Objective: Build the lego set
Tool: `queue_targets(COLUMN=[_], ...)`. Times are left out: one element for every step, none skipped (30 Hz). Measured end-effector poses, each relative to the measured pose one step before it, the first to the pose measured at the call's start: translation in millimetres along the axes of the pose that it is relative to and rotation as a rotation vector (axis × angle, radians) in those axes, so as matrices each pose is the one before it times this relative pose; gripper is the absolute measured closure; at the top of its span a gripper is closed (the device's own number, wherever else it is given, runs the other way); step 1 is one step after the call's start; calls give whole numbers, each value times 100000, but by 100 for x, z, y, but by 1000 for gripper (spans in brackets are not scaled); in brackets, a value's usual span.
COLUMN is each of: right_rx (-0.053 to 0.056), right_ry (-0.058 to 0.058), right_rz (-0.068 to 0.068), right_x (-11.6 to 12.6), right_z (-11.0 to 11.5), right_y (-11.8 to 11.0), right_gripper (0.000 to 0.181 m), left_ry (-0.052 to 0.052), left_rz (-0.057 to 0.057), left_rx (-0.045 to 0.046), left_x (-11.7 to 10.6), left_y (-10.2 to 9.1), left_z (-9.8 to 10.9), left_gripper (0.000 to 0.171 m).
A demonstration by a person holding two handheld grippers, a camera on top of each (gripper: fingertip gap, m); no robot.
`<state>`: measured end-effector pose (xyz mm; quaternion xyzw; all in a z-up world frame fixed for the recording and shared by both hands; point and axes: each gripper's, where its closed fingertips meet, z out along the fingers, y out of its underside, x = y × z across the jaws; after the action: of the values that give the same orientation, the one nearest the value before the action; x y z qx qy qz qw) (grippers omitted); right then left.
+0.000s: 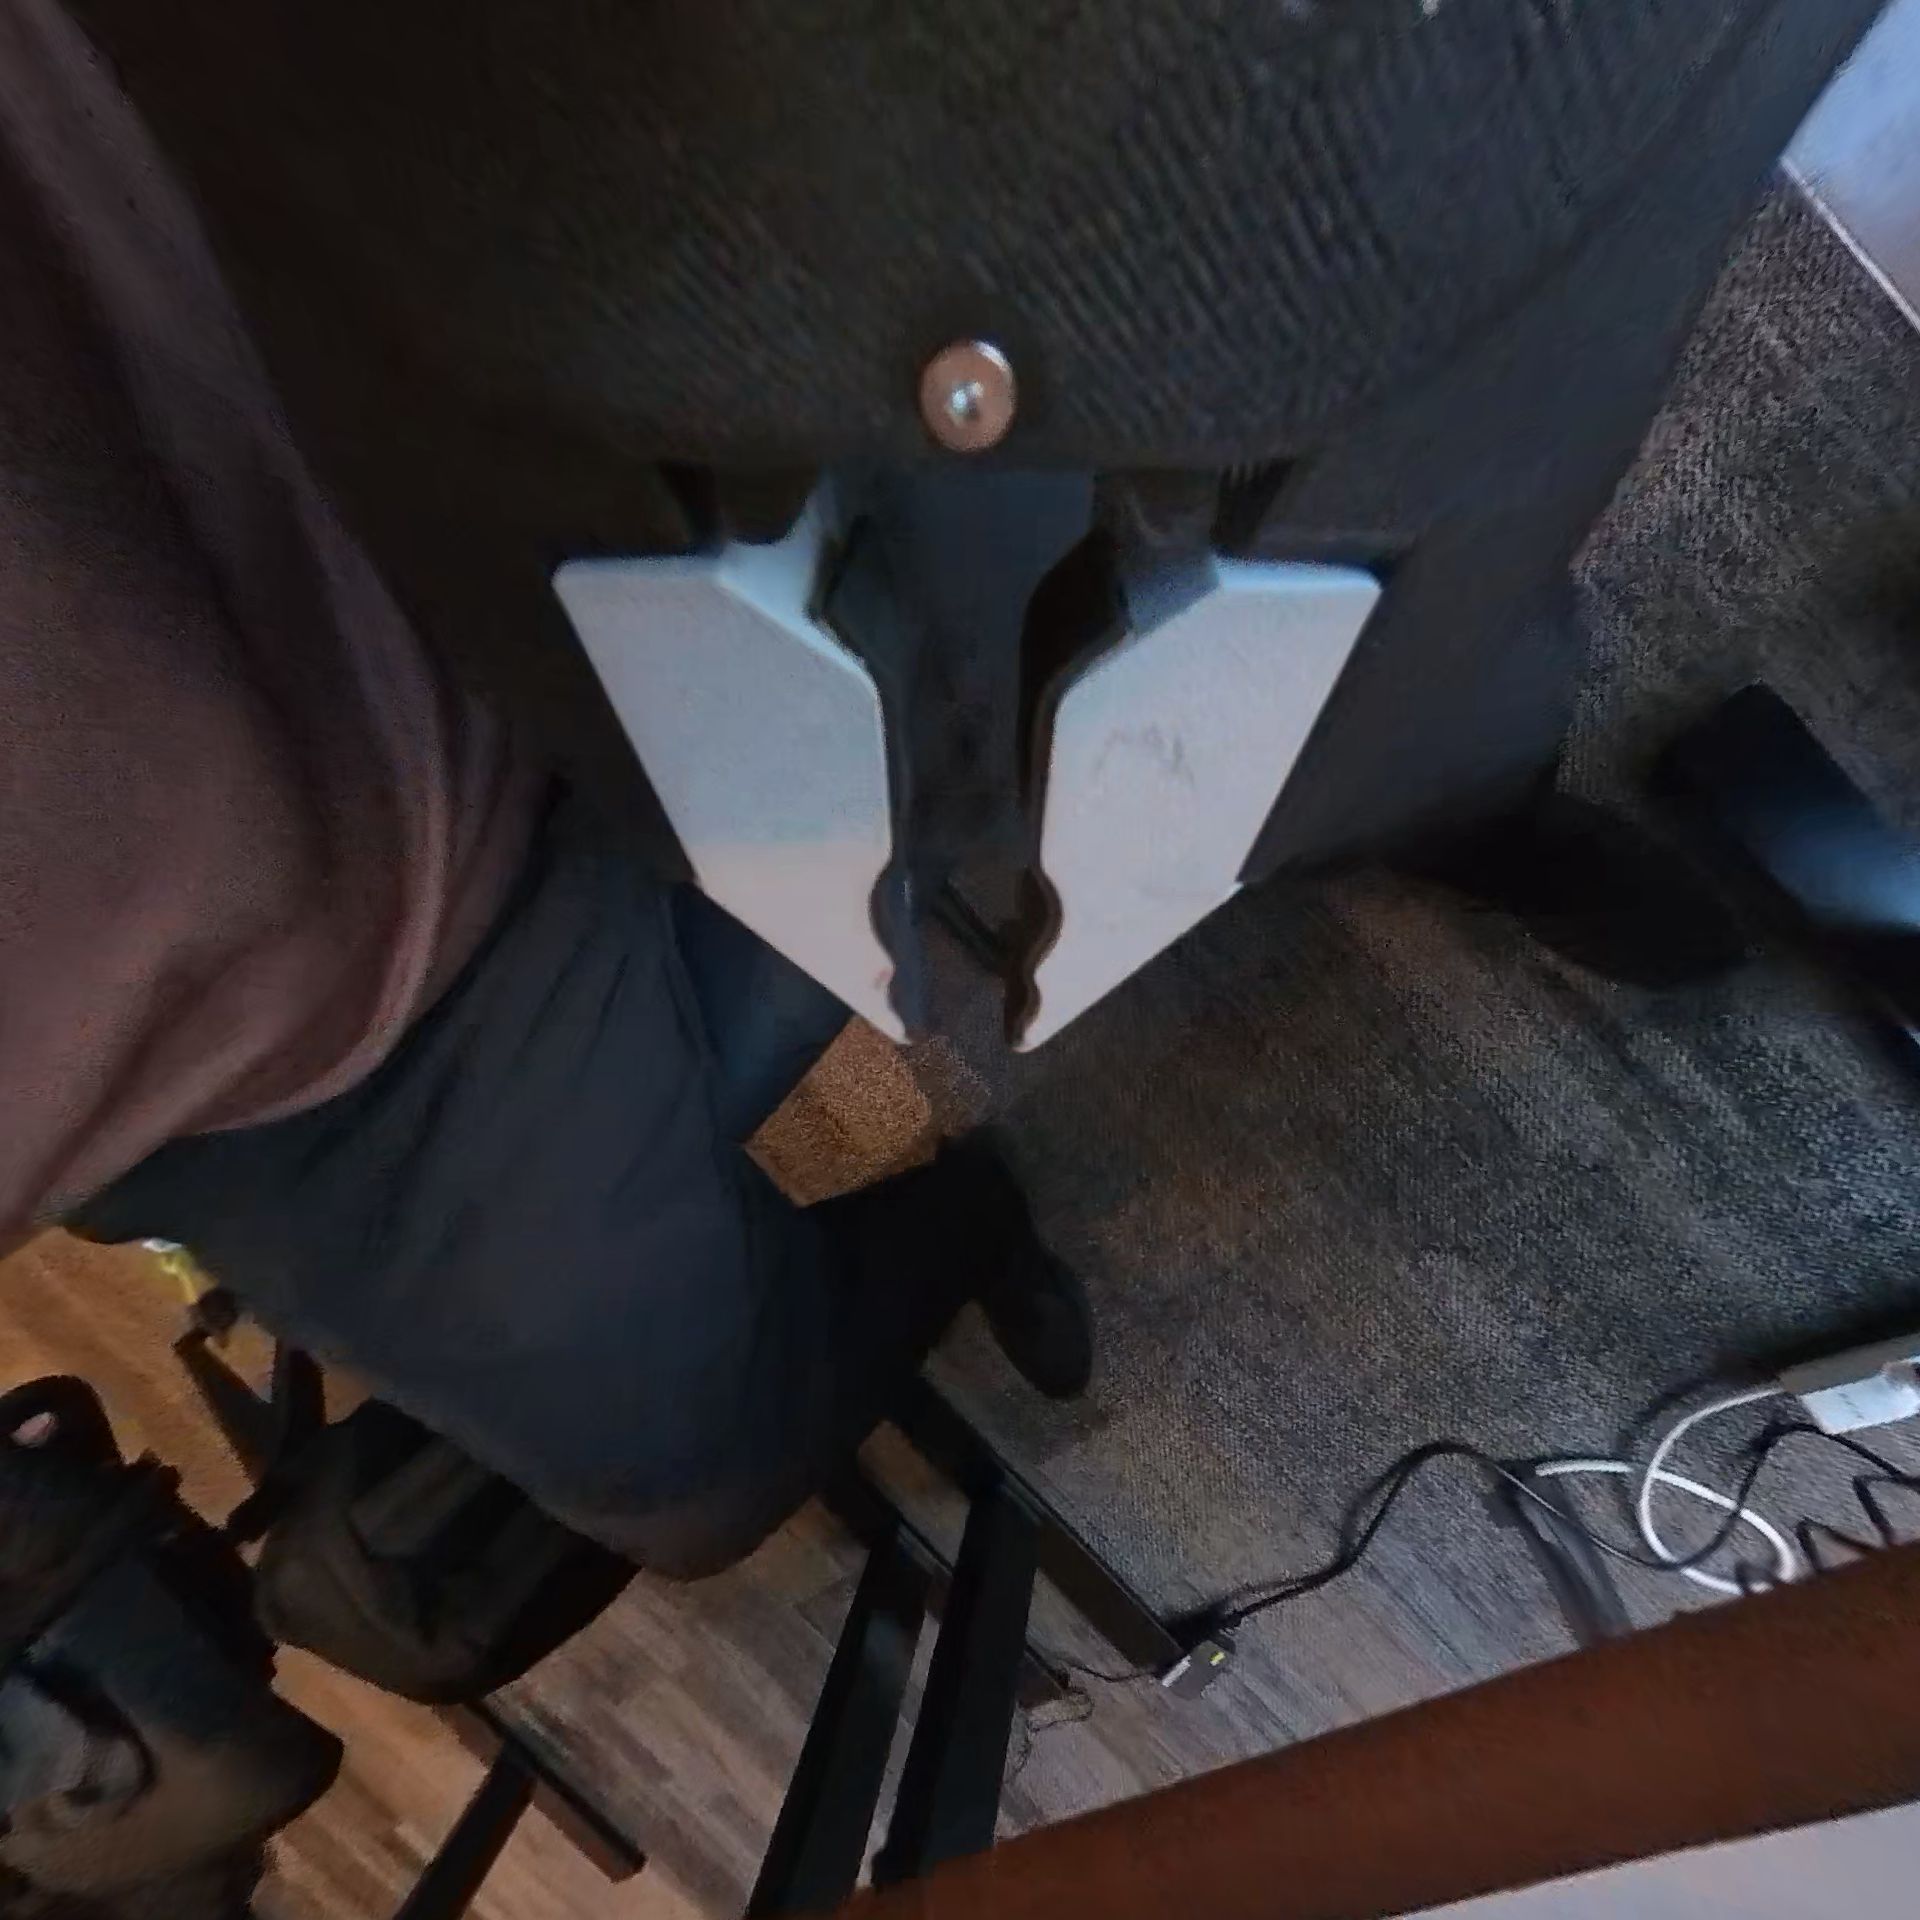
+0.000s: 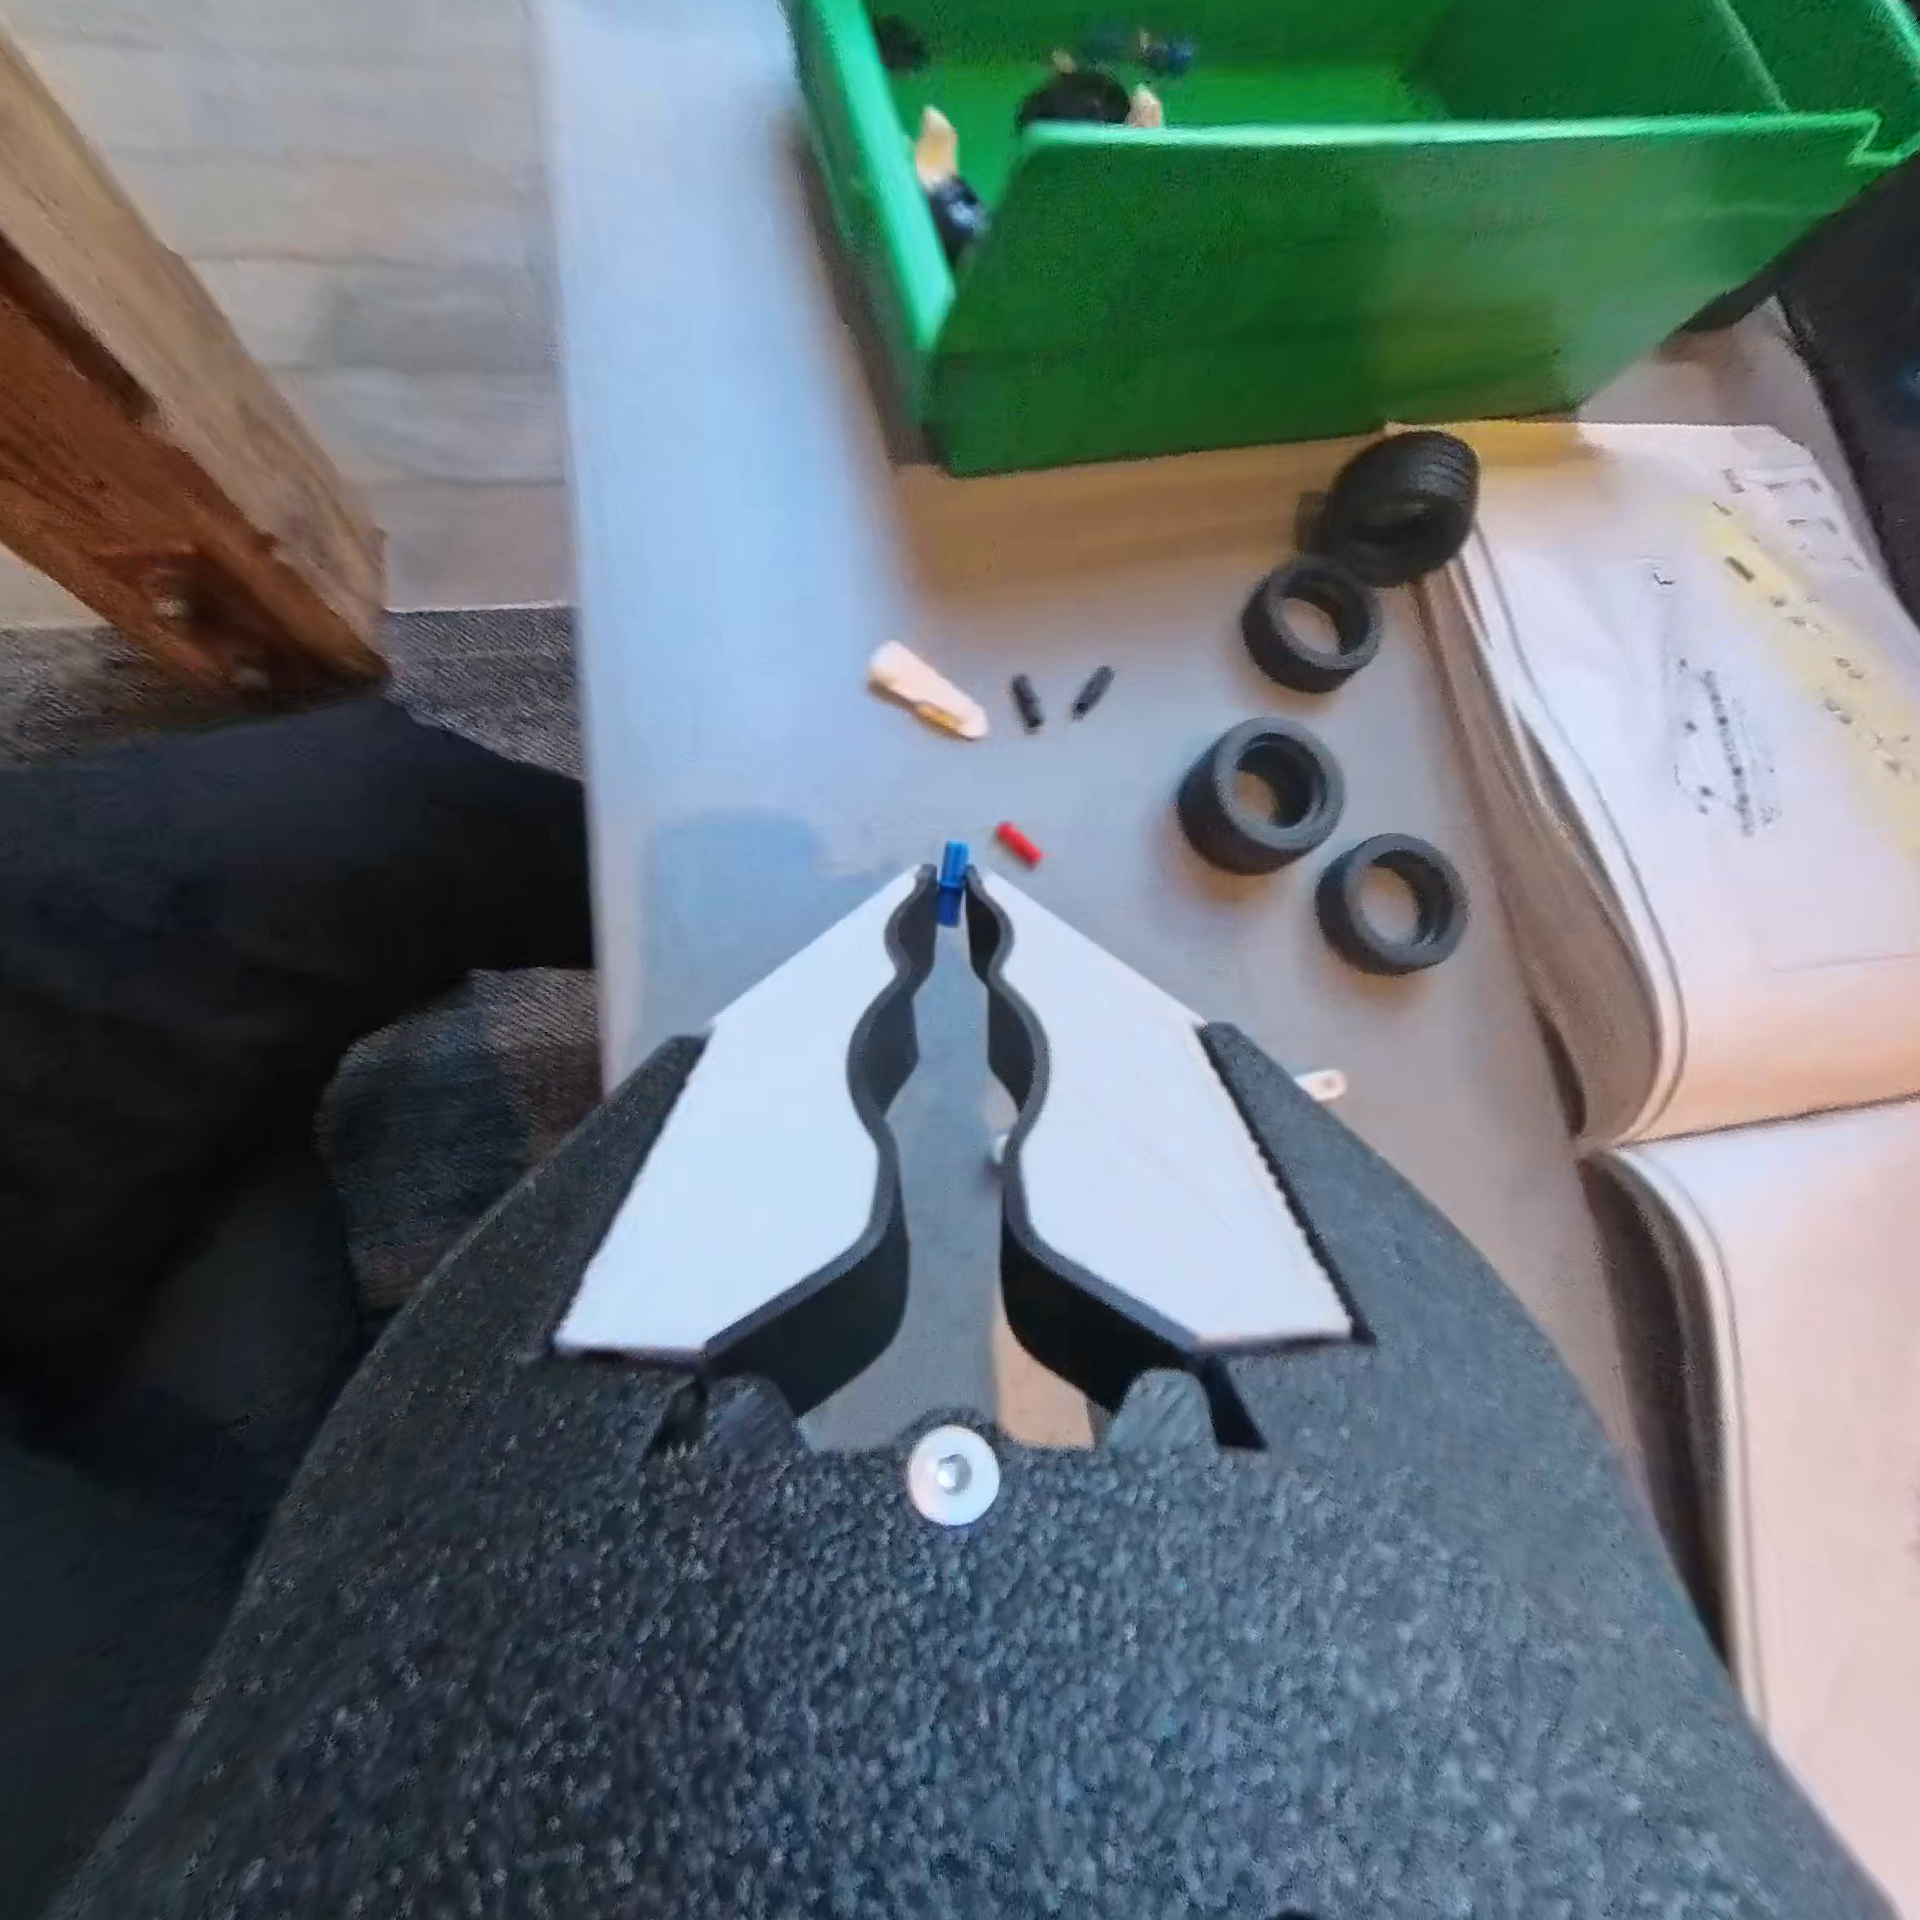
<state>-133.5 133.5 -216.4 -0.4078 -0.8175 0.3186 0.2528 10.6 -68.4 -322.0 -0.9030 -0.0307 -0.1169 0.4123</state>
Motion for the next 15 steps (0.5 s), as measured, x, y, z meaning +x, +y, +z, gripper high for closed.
queue_targets(right_rx=[-4317, -4875, -4624, -3822, -2989, -2528, -2271, -1869, -570, 620, 228, 301, 1967, 2827, 2011], right_ry=[192, -411, -176, -898, -2014, -2008, -822, 75, -730, -1165, -301, 662, 1086, 175, -274], right_rz=[-1122, -1221, -1317, -1133, -604, -195, -1079, -2336, -1660, -147, -52, -252, -28, 363, 1082], right_x=[2039, 1618, 1300, 871, 455, 257, 259, 218, -29, -123, 30, 152, 158, -4, -57], right_z=[2022, 1911, 1665, 1355, 1038, 763, 482, 256, 157, 72, -52, -229, -419, -521, -505], right_y=[310, 487, 527, 471, 384, 332, 280, 237, 91, -48, 5, -26, -295, -424, -307], right_gripper=[176, 176, 176, 176, 176, 176, 175, 175, 176, 176, 174, 171, 171, 171, 169], left_ry=[1759, 2091, 1646, 1275, 574, -1407, -2750, -2976, -2735, -1964, -228, 1546, 2937, 3527, 3559], left_rz=[-1592, -1331, -1149, -804, 337, 2254, 3590, 3799, 3862, 3099, 1756, 617, -836, -2032, -2589], left_rx=[83, -122, -857, -1479, -1525, -1404, -1870, -2003, -633, 740, 1810, 2288, 1656, 725, -231], left_x=[-664, -615, -679, -715, -818, -1144, -1413, -1477, -1401, -1216, -919, -655, -451, -377, -343], left_y=[-343, -277, -144, -42, -67, -152, -213, -336, -540, -615, -625, -516, -263, -22, 111], left_z=[604, 552, 453, 314, 135, 10, -54, -120, -162, -157, -63, 87, 209, 249, 151], left_gripper=[158, 159, 159, 159, 158, 159, 159, 159, 159, 159, 159, 159, 160, 160, 160])
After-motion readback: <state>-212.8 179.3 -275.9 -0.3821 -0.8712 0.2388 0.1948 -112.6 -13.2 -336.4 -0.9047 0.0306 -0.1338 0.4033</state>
